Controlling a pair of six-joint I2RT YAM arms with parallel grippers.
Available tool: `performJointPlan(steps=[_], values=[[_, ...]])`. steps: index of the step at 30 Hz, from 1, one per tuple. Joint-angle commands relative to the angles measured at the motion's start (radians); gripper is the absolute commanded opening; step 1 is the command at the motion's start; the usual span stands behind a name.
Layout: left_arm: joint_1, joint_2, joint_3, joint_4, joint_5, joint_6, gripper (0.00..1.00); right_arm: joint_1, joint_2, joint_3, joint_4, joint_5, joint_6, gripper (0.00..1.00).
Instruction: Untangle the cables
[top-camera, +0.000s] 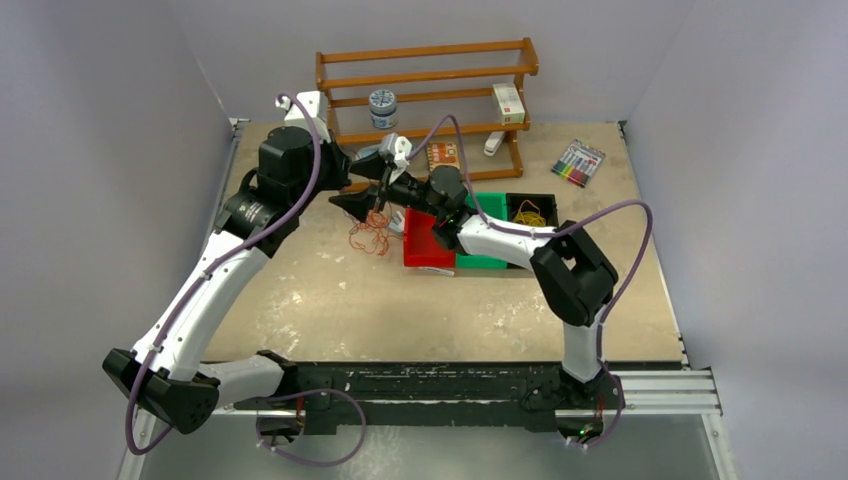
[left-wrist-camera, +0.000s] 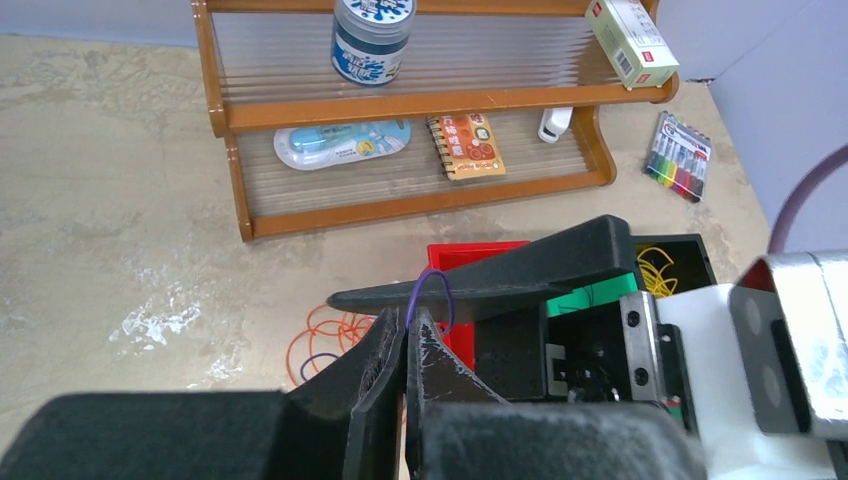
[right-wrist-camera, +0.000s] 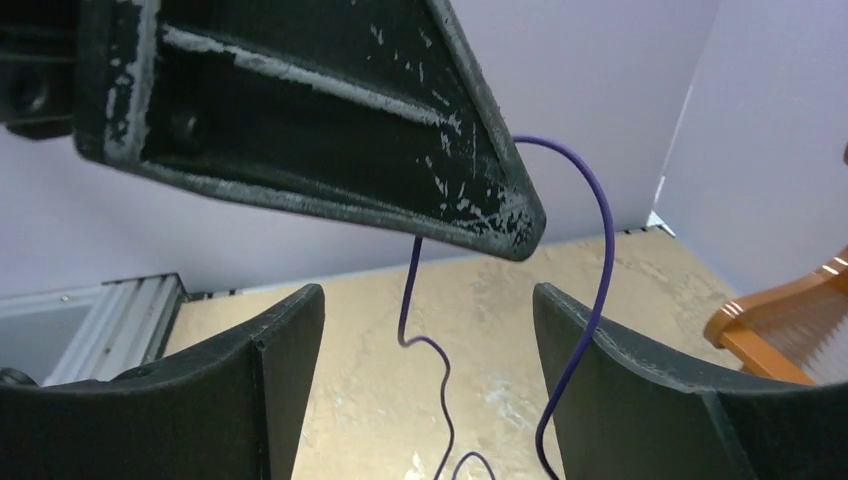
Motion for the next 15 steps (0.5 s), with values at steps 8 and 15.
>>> performJointPlan(steps=[8,15], values=[[-0.001,-0.024,0.117,0.047,0.13,-0.055,0.0,0.014,0.178,0.16,0.118,0.027,0.1,0.46],[-0.001,-0.007,0.246,0.041,0.126,-0.063,0.0,0.033,0.235,0.11,0.108,0.029,0.095,0.3]])
